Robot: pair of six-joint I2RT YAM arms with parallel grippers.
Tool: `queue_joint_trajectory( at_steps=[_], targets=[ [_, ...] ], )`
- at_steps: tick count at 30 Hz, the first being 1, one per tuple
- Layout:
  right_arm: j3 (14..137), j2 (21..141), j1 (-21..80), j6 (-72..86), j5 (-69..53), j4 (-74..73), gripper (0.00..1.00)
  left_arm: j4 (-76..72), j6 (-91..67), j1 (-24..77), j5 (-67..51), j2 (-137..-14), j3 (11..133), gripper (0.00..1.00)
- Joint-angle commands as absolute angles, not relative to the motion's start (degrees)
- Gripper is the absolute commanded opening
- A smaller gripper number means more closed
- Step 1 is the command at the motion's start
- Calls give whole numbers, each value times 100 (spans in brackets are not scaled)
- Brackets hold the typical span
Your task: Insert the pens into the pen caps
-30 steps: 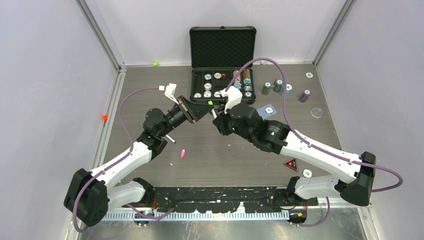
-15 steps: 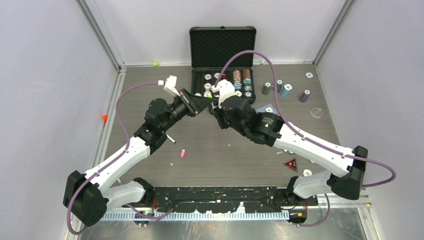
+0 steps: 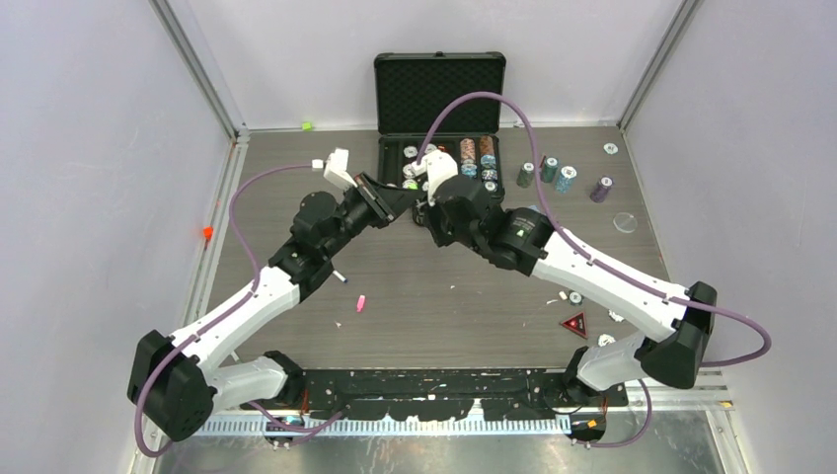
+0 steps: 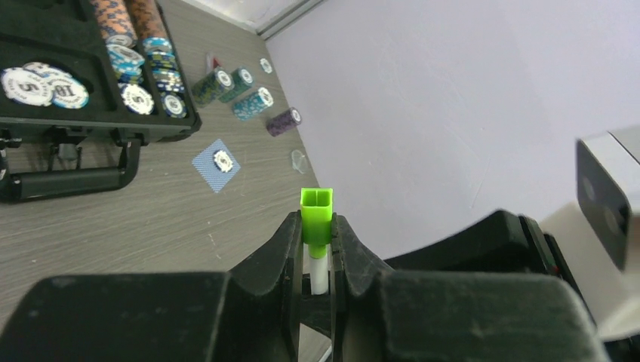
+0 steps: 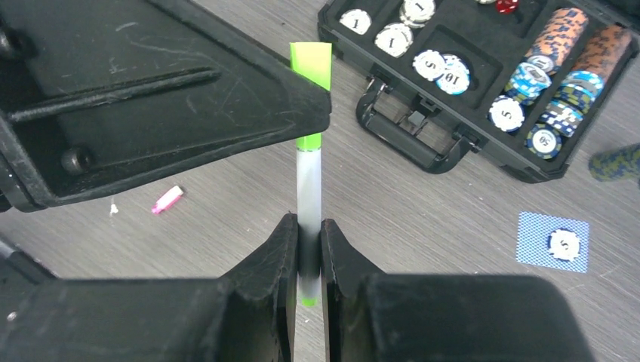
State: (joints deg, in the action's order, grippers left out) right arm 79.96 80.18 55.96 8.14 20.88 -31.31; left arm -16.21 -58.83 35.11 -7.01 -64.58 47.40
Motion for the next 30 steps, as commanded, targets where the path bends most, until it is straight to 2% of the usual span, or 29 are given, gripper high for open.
queue_joint_trajectory(
  at_steps=[1,10,17,25,30],
  targets=[
    [8423,7444,5120,1006,989,-1628,0,-2355,-5565,3845,-2265,-6590,4199,0],
    [7843,6684,4229,1541,-1346,-655,0,-4508,-5849,3847,-3508,-6957,3754,0],
    [7756,6483,4067,1688,-2231,-166,0,-5463,-6044,3846,-3999,-7370,3659,0],
    [8493,6760,4039,1381,-1208,-915,0,-4586,-5786,3896,-3684,-7443,3873,0],
    [9007,7109,4035,1089,-316,-1367,0,-2219,-4931,4212,-2702,-7140,4482,0]
  ],
)
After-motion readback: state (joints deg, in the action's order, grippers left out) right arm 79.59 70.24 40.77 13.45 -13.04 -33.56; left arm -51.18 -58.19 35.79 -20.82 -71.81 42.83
